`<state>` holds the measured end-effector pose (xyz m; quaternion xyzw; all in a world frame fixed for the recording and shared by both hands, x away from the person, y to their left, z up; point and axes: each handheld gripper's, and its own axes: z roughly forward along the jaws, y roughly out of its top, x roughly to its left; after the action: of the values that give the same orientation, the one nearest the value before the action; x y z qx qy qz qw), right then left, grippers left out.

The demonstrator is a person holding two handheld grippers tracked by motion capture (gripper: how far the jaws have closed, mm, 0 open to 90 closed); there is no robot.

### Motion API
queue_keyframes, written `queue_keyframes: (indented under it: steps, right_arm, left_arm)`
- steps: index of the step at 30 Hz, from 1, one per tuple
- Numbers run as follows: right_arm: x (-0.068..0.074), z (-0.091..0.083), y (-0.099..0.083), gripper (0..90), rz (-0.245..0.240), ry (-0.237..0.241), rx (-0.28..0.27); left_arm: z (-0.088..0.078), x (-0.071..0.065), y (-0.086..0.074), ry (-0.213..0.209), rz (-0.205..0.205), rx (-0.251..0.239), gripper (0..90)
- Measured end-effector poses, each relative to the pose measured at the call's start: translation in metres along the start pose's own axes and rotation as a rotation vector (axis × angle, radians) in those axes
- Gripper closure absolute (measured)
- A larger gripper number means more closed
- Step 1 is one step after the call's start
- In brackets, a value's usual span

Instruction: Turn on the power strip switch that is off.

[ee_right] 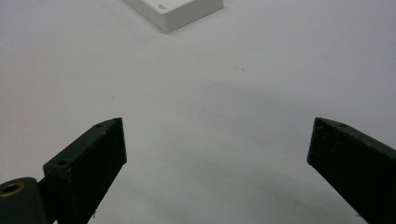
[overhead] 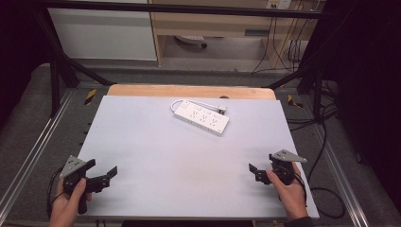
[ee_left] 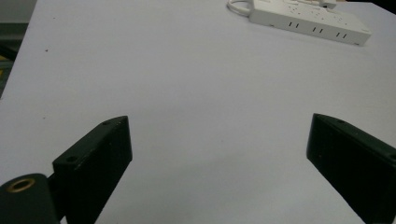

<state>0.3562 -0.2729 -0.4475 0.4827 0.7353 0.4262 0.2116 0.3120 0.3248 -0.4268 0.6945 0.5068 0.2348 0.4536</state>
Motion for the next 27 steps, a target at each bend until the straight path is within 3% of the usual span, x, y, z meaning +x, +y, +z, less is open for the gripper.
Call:
queue_keyframes:
  steps: [12, 20, 23, 27]
  right_arm:
    - [-0.003, 0.000, 0.001, 5.2, 0.021, 0.004, -0.034]
    - [-0.003, 0.000, 0.003, 5.0, 0.023, 0.017, -0.040]
    - [-0.002, -0.001, 0.004, 4.8, 0.028, 0.025, -0.037]
    - [-0.001, -0.002, 0.006, 4.4, 0.033, 0.035, -0.034]
  left_arm:
    - [0.008, -0.003, 0.003, -0.028, 0.018, -0.005, 6.7]
    - [0.017, 0.004, 0.005, -0.036, 0.019, -0.007, 6.6]
    - [0.019, 0.007, 0.005, -0.043, 0.004, 0.005, 6.8]
    - [0.022, 0.007, 0.004, -0.044, 0.013, 0.033, 7.1]
